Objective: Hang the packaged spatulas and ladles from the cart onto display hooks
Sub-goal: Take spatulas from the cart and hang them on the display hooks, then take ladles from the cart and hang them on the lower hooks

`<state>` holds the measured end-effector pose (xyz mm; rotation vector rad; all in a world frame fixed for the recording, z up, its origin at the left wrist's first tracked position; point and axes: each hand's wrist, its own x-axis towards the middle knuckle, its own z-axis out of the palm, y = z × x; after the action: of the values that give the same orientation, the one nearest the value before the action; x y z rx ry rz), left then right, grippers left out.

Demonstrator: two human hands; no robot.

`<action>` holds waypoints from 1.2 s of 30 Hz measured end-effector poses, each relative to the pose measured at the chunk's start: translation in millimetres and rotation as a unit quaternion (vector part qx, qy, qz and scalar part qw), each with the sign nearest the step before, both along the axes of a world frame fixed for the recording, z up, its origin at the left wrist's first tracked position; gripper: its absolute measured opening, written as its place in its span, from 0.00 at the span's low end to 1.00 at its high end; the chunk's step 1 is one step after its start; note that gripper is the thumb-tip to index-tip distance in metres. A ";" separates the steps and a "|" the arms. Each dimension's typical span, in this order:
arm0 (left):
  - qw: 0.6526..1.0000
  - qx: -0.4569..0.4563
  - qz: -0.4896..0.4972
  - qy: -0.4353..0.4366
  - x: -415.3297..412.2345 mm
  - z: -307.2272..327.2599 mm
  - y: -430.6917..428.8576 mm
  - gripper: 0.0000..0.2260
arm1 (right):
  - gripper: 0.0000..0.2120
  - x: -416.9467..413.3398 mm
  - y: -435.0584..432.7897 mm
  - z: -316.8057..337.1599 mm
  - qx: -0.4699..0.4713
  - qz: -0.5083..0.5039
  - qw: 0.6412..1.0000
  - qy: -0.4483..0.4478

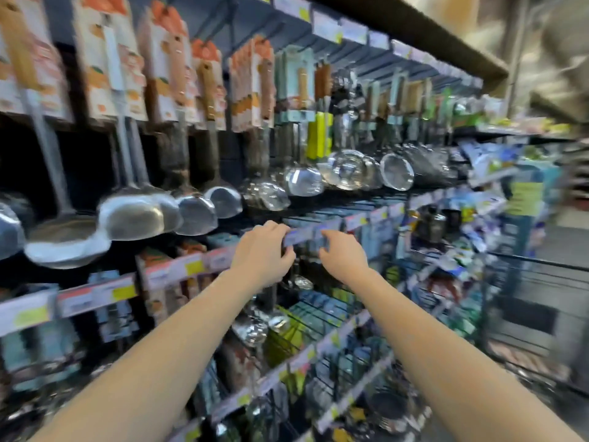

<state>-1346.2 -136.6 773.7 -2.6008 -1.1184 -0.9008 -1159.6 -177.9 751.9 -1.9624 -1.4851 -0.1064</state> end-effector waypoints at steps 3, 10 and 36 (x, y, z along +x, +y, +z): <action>0.998 -0.003 -0.045 0.048 61.9 -19.8 -13.9 0.21 | 0.20 58.1 -36.2 -30.2 -0.046 -0.056 0.997 -0.014; 0.980 -0.039 -0.133 0.144 232.0 -87.1 -56.6 0.23 | 0.12 204.0 -121.7 -105.2 -0.128 -0.165 0.978 -0.029; 0.917 -0.144 -0.240 0.284 770.1 -299.9 -42.1 0.21 | 0.17 688.6 -180.9 -320.0 -0.270 -0.322 0.898 0.134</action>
<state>-576.1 -178.7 473.8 -3.1303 -0.4895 0.0122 -470.9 -358.8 431.9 -2.7220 -0.6714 0.3166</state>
